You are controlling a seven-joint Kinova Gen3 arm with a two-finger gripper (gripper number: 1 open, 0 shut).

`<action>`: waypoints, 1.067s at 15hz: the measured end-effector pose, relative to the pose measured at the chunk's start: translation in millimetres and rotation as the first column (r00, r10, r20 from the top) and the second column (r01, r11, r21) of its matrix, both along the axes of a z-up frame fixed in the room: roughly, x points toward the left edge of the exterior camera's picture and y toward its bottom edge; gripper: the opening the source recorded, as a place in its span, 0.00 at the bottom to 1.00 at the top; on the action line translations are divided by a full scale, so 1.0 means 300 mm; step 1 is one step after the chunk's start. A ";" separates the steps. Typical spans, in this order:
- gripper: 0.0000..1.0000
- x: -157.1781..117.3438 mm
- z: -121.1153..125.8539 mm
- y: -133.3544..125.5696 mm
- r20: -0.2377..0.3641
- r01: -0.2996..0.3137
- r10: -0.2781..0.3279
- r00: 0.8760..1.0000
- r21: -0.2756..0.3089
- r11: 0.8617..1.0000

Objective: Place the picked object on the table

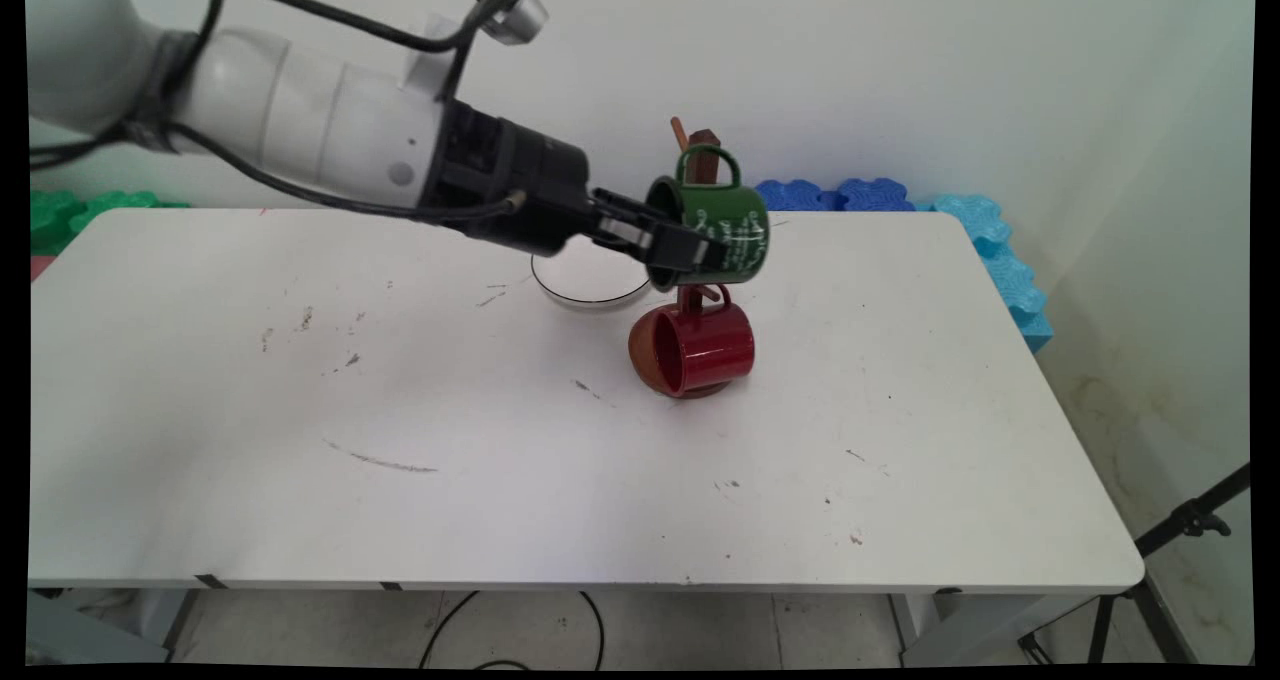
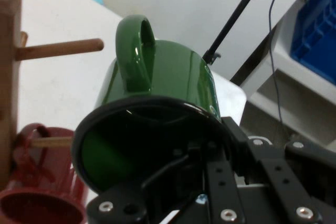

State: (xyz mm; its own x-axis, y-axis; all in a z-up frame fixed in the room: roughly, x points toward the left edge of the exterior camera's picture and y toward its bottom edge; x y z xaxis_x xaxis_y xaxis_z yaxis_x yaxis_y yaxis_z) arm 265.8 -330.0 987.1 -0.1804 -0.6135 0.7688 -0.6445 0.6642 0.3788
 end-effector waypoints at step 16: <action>0.00 0.303 0.067 -0.081 0.557 0.195 -0.241 0.795 0.142 0.970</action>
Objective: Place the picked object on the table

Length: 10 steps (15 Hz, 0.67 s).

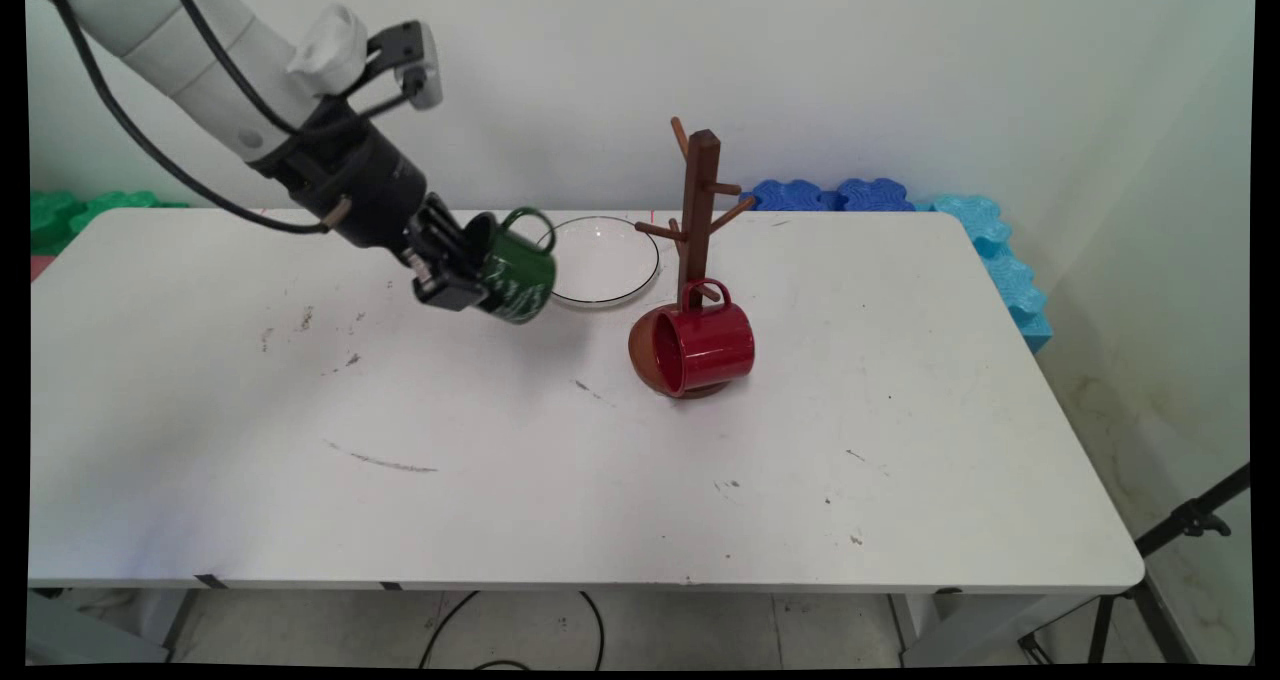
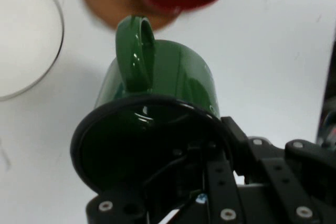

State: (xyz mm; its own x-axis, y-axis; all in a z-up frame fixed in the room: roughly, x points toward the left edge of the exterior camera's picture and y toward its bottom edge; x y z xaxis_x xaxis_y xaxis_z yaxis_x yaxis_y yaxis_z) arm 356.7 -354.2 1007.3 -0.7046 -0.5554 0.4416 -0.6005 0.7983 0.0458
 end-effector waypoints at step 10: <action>0.00 -0.013 -0.156 -0.104 0.271 0.054 -0.072 0.960 0.072 0.996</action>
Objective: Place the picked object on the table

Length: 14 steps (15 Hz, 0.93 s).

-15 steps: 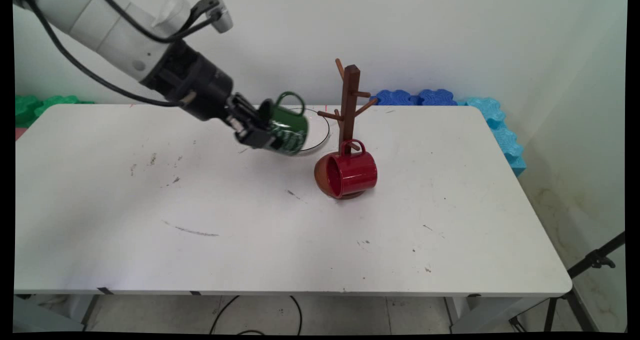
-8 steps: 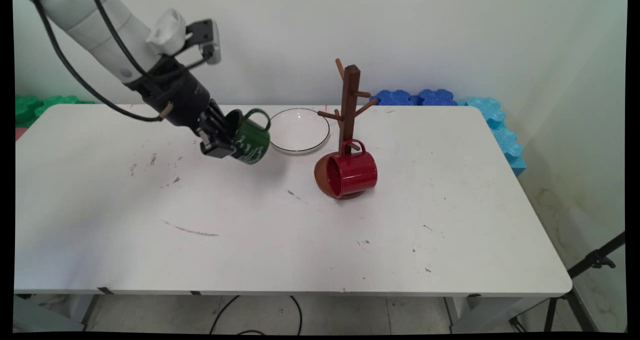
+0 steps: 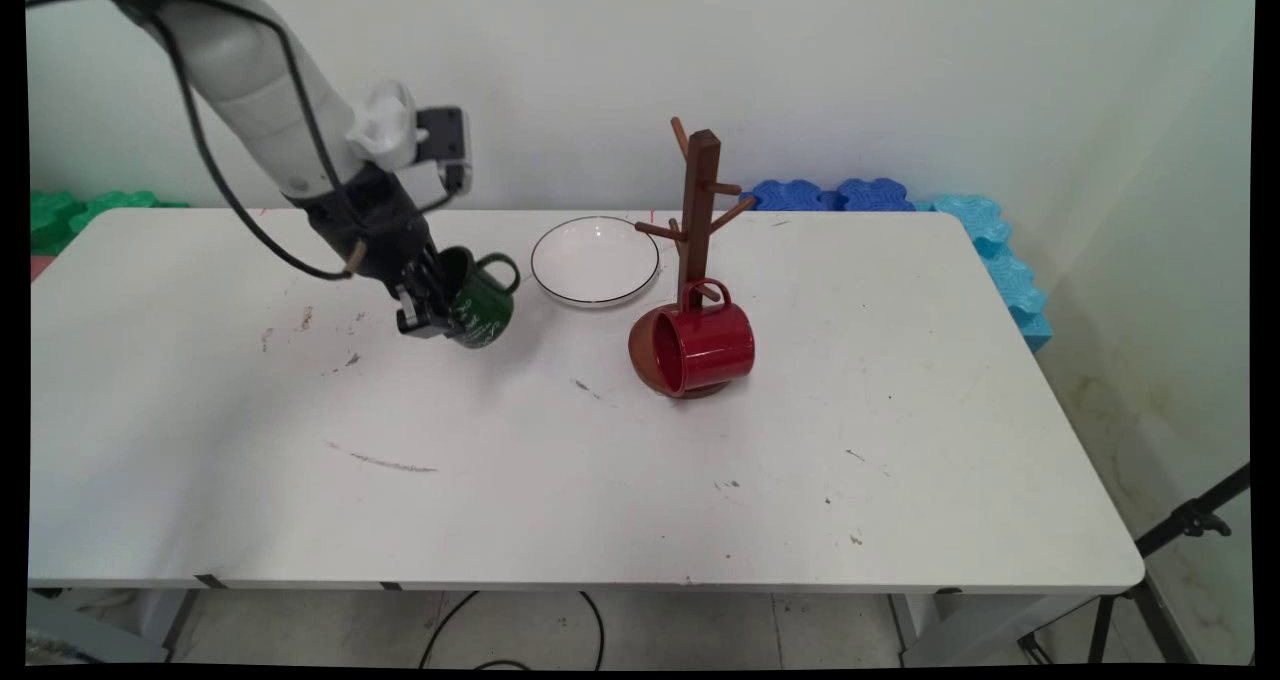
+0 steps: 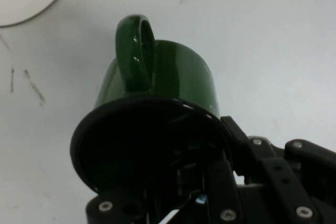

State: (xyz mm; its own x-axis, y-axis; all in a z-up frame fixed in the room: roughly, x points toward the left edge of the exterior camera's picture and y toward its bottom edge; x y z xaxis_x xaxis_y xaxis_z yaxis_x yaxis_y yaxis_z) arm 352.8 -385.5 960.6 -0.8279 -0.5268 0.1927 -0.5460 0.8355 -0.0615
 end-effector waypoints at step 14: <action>0.00 -0.078 -0.230 -0.158 0.105 0.043 -0.047 0.993 0.038 0.998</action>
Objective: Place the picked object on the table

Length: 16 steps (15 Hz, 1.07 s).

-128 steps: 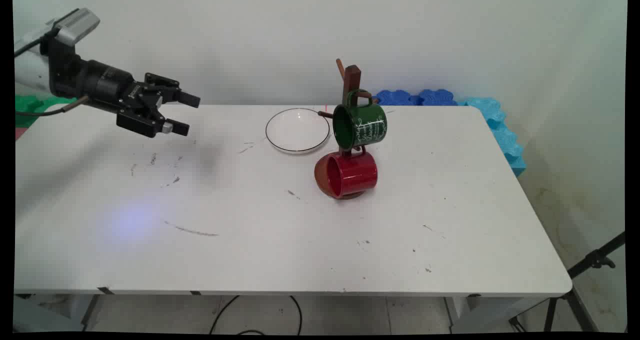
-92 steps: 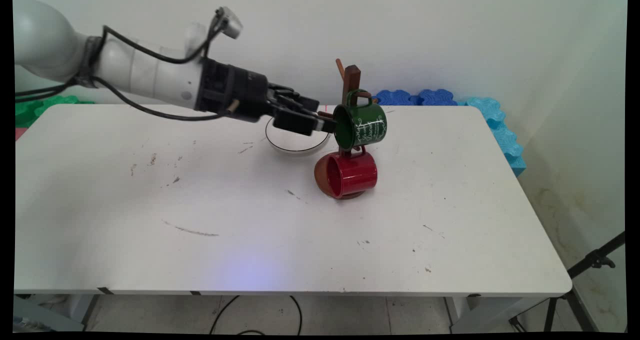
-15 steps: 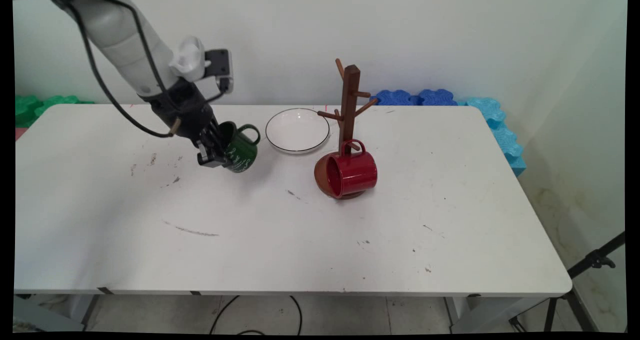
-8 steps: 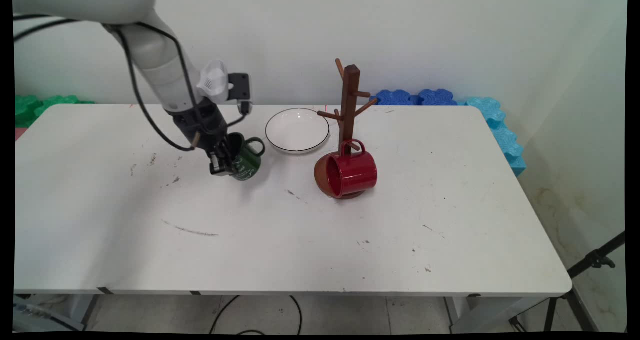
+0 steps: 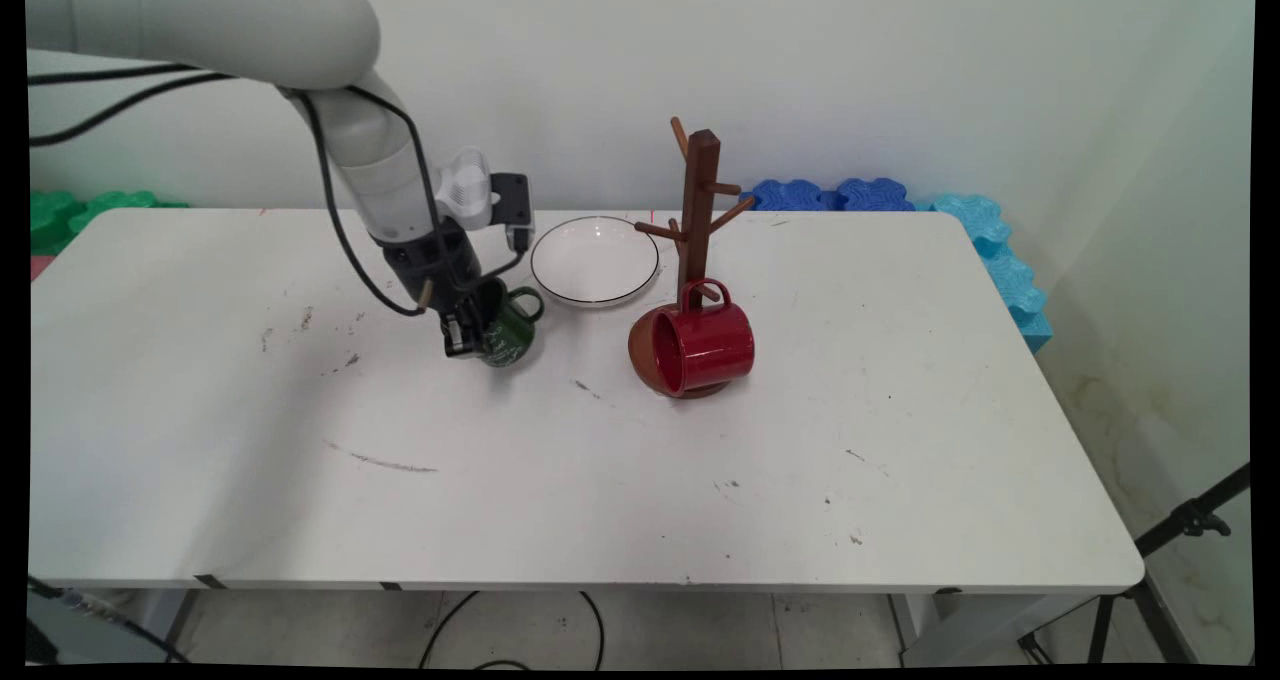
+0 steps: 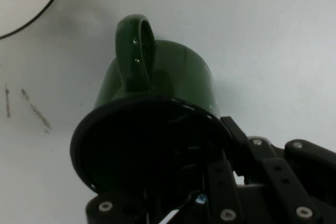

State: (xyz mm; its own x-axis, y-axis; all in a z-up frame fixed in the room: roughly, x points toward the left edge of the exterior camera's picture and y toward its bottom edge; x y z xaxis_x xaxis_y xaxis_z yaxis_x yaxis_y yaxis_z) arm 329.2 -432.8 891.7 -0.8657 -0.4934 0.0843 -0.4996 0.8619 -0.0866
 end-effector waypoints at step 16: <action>1.00 -0.044 -0.099 -0.058 0.003 0.018 -0.018 1.000 0.008 1.000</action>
State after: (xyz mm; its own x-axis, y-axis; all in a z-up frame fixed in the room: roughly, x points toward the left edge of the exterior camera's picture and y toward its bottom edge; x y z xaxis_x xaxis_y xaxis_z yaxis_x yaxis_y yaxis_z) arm 315.9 -450.2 861.9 -0.8746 -0.4785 0.0784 -0.4840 0.8713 -0.0813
